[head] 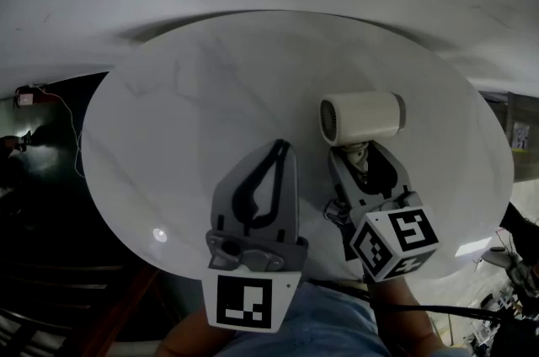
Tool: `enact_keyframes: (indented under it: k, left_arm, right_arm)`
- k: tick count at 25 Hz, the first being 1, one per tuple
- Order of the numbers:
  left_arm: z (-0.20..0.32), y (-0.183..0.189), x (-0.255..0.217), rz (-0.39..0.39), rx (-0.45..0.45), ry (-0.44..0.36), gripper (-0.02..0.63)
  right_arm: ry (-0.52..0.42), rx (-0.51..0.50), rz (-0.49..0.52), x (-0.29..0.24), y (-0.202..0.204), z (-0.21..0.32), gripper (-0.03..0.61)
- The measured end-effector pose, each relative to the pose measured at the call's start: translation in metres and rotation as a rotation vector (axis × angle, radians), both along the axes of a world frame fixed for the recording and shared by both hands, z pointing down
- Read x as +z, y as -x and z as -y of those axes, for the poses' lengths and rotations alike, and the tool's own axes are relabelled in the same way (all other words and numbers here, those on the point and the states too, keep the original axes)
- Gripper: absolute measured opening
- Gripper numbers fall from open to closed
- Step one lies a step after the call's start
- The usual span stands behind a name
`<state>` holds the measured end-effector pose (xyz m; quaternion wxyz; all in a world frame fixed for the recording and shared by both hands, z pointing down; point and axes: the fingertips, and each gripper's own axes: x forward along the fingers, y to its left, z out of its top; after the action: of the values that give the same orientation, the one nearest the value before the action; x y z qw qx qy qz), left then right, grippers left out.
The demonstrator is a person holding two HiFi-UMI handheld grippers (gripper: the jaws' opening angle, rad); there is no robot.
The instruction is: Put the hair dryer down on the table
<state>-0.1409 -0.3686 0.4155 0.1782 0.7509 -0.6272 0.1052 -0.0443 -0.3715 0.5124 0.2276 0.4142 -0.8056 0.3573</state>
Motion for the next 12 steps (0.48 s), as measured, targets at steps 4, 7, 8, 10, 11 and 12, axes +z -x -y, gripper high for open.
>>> enact_keyframes:
  k: [4, 7, 8, 10, 11, 12]
  left_arm:
    - [-0.002, 0.005, 0.001, 0.002, -0.015, 0.005, 0.014]
    - [-0.004, 0.009, -0.002, 0.005, -0.028, -0.002, 0.014]
    - [-0.006, 0.011, -0.003, 0.005, -0.032, -0.004, 0.014]
    - [-0.008, 0.012, -0.006, 0.003, -0.039, -0.011, 0.014]
    - [-0.009, 0.012, -0.008, 0.001, -0.04, -0.014, 0.014]
    - [-0.011, 0.012, -0.01, 0.001, -0.04, -0.016, 0.014]
  right_arm:
    - [0.038, 0.0, 0.014, 0.009, 0.005, -0.002, 0.235]
    - [0.041, 0.002, 0.018, 0.011, 0.005, -0.002, 0.236]
    - [0.042, 0.002, 0.021, 0.011, 0.005, -0.001, 0.236]
    - [0.041, 0.004, 0.03, 0.01, 0.005, -0.001, 0.238]
    - [0.036, 0.005, 0.035, 0.009, 0.005, -0.001, 0.241]
    - [0.027, 0.007, 0.04, 0.007, 0.005, -0.001, 0.243]
